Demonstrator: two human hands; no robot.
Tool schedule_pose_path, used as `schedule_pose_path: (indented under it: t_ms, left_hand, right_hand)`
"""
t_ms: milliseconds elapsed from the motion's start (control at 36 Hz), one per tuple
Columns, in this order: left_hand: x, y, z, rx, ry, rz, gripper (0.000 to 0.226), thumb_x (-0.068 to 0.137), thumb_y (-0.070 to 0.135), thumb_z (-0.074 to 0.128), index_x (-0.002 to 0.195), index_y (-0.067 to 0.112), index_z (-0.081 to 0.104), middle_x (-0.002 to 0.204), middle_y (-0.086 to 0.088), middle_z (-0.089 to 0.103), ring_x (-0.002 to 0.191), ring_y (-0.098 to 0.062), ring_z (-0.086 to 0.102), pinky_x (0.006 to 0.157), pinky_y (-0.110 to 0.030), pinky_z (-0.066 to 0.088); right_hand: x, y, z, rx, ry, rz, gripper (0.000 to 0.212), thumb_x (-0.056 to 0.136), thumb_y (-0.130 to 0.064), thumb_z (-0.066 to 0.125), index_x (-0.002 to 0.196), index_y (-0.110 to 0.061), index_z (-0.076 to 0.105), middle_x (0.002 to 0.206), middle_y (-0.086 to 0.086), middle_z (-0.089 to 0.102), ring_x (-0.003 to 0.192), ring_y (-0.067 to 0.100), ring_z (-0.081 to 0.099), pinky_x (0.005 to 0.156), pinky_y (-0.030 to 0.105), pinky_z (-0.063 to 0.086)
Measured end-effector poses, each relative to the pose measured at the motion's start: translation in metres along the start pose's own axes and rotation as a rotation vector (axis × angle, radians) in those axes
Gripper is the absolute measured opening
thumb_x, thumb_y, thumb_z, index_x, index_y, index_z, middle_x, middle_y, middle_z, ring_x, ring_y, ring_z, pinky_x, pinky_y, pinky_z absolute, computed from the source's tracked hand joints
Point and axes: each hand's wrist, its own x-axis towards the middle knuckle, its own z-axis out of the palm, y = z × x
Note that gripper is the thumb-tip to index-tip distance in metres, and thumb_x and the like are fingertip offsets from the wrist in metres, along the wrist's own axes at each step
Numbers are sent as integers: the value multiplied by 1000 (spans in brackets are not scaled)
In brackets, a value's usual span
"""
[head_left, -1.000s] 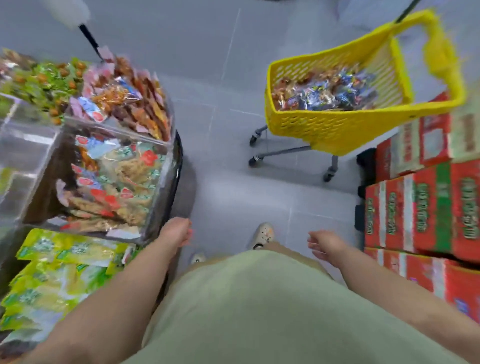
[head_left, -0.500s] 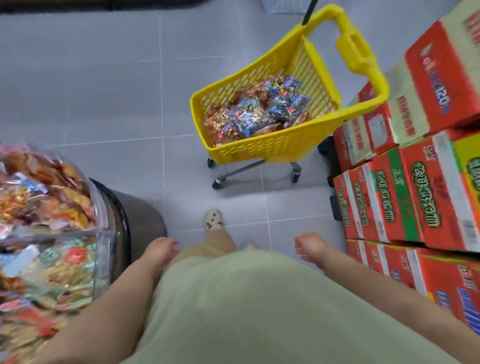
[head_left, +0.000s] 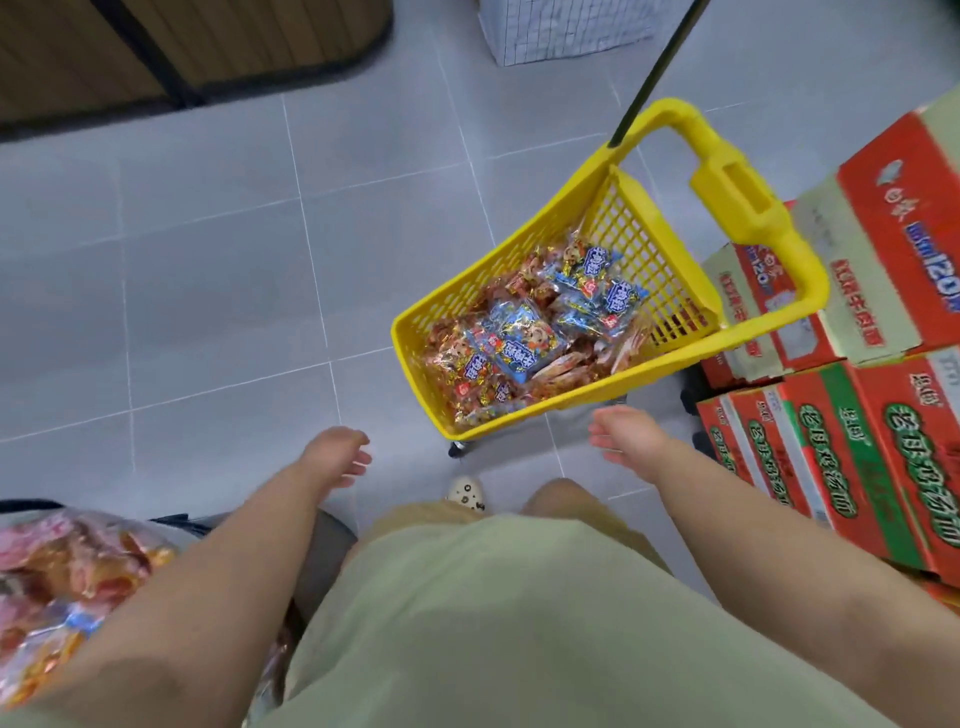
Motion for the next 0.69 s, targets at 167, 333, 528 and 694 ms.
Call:
schedule_pose_path:
  t_ms: [167,333,528,694]
  left_hand:
    - [26,37,9,-45,-27,-59,14,97,19,47,106,9,53,82,-8,59,67,-18,53,61,-27,39]
    - [38,49,39,-55,-37,-175,11,97,17,46,102,8,50,81,-9,56,65,-18,49,59,-25,35]
    - [65,66,60,-46,1,-253,16,96,16,45,82,10,50,88,-13,58,77,-26,52,68,-30,39]
    - [105,89,76,-52,139,-268,29,92,21,55,116,6,54,108,-21,60,101,-32,58,80,-32,40]
  right_hand:
    - [27,-48,9,-68,-25,37,11,95,-11,47,88,-15,54,74,4,54,60,12,50,55,21,39]
    - [62,-76,17,-240,-115,104,13,93,-15,51,82,-17,55,74,3,54,65,14,51,58,25,39]
    - [112,-138,28,-506,-225,109,20,92,-12,44,101,0,58,83,12,57,71,18,54,62,26,48]
    - [151,-170,42,-766,-211,2,25,95,-21,47,92,-2,62,89,17,64,82,25,62,74,33,48]
